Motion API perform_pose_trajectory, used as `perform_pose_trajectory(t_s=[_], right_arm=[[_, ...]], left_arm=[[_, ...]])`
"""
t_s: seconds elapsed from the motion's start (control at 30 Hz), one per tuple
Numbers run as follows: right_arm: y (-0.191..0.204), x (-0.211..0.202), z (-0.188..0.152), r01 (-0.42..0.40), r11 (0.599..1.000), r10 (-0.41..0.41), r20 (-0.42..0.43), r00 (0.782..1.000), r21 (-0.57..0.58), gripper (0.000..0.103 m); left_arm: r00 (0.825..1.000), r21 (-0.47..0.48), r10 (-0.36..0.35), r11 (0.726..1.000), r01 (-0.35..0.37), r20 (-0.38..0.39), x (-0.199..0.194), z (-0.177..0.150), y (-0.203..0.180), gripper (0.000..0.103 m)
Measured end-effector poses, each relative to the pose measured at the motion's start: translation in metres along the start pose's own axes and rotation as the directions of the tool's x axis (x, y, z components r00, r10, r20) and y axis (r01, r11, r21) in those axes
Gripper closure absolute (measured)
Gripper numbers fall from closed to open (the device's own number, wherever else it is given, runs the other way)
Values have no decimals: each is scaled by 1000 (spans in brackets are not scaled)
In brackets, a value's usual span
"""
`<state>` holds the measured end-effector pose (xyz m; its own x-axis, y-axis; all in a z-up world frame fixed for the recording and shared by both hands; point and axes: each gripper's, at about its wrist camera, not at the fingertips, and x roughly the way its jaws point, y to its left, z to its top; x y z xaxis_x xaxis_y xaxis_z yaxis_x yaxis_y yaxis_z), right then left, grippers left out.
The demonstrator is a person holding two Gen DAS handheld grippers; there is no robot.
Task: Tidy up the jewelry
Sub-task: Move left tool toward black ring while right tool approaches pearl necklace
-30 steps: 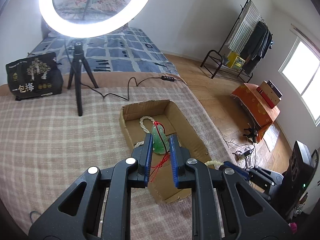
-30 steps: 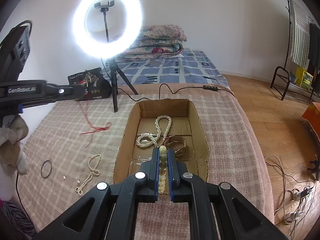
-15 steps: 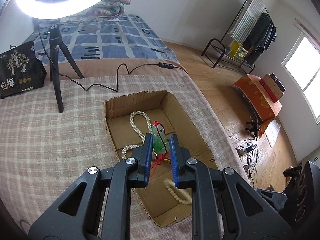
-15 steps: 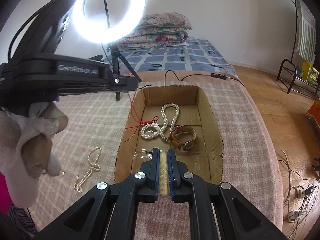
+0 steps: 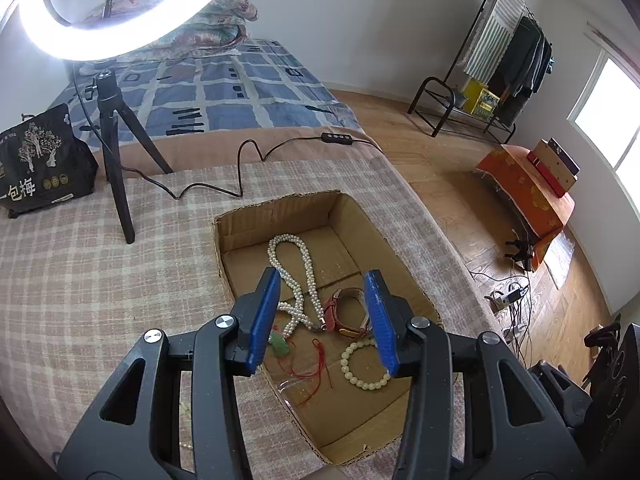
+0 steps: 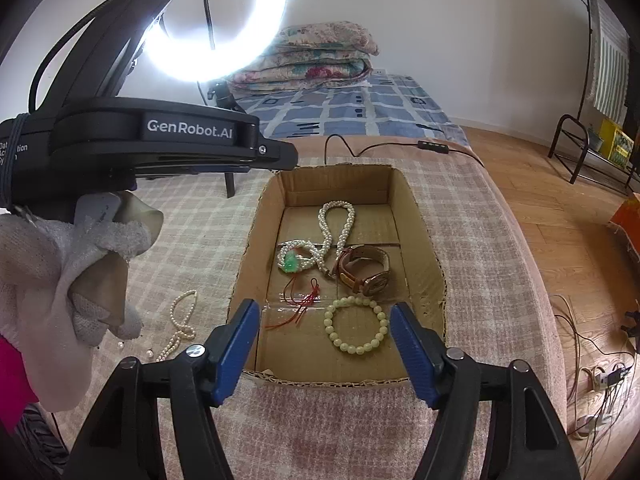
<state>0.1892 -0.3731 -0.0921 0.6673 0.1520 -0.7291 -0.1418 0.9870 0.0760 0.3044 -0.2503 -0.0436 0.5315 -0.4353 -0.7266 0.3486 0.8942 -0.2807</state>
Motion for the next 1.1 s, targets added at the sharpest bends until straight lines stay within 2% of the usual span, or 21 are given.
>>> perform_pose_trajectory(t_s=[0.1,0.23,0.4,0.73,0.9,1.1], right_arm=[[-1,-3,1,37,999,-37,11,999,3,13],[-1,-8,2,78,997,-78,20,997,6,10],[-1,-7,3,103,995,-103,11,995,10,2],[4,-7,1,186,983,-186,-40,982,2,0],[19,-14,-4,238,969,-239,4,971,-63,0],[36,-9,-6,272,955,-276,-22,961,-118,0]], left_arm=[[1000,4,7,1000,-7,4,-4,0,1,59],[1000,4,19,1000,-20,17,-13,-1,4,59],[998,2,45,999,-45,45,-32,-3,11,59],[989,-1,119,993,-120,93,-87,-15,39,59],[979,-15,167,986,-166,117,-121,-28,62,59],[970,-50,205,978,-200,133,-157,-49,93,59]])
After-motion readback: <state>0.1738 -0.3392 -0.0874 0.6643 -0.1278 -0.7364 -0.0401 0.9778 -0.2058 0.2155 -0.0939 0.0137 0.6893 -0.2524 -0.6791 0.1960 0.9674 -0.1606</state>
